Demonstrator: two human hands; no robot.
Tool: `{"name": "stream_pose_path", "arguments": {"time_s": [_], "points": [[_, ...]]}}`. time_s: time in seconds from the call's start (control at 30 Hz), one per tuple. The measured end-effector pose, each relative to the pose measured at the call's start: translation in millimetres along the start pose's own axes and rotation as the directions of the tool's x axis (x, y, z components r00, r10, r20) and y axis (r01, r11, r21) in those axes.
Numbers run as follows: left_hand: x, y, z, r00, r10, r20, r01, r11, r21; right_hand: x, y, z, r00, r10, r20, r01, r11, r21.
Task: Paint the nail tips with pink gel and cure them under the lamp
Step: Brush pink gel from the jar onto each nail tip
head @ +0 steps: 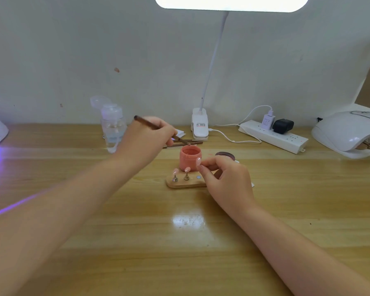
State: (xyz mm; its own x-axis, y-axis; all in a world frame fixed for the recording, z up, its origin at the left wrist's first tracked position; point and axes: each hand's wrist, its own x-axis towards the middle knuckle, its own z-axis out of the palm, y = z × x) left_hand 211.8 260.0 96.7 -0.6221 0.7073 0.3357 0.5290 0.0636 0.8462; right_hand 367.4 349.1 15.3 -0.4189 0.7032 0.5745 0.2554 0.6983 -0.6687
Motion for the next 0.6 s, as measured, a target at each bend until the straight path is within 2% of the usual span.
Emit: {"name": "stream_pose_path", "arguments": {"time_s": [0.23, 0.47, 0.53, 0.6], "points": [[42.2, 22.9, 14.9, 0.978, -0.094, 0.184, 0.048, 0.969, 0.242, -0.1, 1.1, 1.6, 1.0, 0.0, -0.011, 0.0, 1.0, -0.003], [48.2, 19.0, 31.2, 0.945, -0.161, 0.286, 0.032, 0.913, 0.407, -0.6, 1.4, 1.3, 1.0, -0.011, -0.003, 0.011, 1.0, 0.0], [48.1, 16.4, 33.2, 0.94, -0.178, 0.292, 0.045, 0.911, 0.411, -0.6, 1.4, 1.4, 1.0, -0.014, -0.007, 0.014, 1.0, -0.006], [49.9, 14.8, 31.0, 0.949, -0.19, 0.251, 0.097, 0.935, 0.341, -0.4, 1.2, 1.6, 1.0, -0.014, -0.011, 0.014, 1.0, -0.007]]}}
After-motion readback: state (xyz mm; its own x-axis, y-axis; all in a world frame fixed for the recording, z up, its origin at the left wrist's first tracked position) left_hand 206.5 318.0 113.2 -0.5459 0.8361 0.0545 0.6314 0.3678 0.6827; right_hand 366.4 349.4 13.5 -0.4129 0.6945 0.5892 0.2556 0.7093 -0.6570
